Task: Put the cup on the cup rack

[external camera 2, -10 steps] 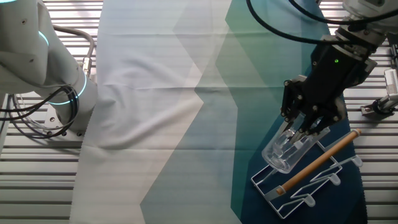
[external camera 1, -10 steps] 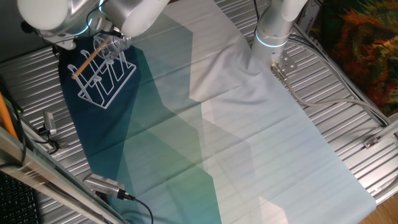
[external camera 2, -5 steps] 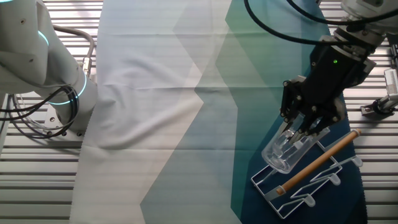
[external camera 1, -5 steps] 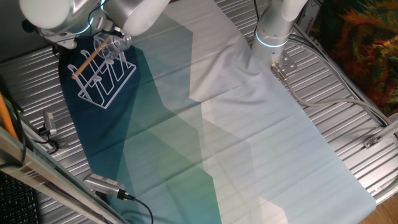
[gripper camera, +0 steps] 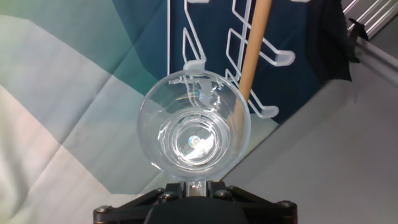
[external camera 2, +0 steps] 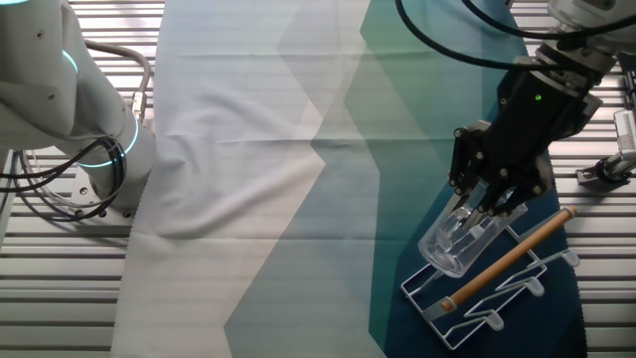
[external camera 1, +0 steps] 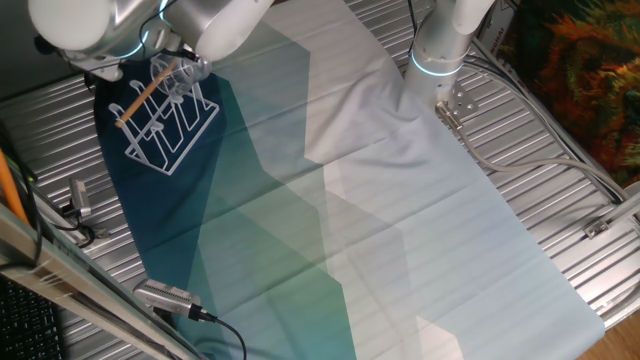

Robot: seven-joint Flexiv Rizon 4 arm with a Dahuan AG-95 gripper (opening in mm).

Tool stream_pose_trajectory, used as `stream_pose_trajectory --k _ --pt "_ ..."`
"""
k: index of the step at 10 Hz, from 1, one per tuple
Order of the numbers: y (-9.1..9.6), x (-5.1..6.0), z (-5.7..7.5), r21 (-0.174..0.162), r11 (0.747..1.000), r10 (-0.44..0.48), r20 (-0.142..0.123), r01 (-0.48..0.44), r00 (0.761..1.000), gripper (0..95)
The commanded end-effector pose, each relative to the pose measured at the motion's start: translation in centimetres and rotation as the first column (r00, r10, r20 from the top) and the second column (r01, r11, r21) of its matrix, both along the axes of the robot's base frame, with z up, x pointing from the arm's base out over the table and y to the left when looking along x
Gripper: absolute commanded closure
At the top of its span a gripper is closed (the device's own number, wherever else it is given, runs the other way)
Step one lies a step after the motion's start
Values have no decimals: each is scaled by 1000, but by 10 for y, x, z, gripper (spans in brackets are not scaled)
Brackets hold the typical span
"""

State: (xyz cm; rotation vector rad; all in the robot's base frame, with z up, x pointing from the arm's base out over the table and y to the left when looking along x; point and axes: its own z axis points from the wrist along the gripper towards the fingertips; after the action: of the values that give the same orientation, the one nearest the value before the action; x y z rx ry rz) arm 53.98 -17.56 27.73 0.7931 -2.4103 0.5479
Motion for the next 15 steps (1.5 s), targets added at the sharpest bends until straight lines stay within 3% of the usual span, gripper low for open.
stream_pose_trajectory --k 1,15 --pt "0 0 0 -11 1000 3 -32 -4 999 950" --pt "2 -2 3 -47 999 -30 -94 26 995 950"
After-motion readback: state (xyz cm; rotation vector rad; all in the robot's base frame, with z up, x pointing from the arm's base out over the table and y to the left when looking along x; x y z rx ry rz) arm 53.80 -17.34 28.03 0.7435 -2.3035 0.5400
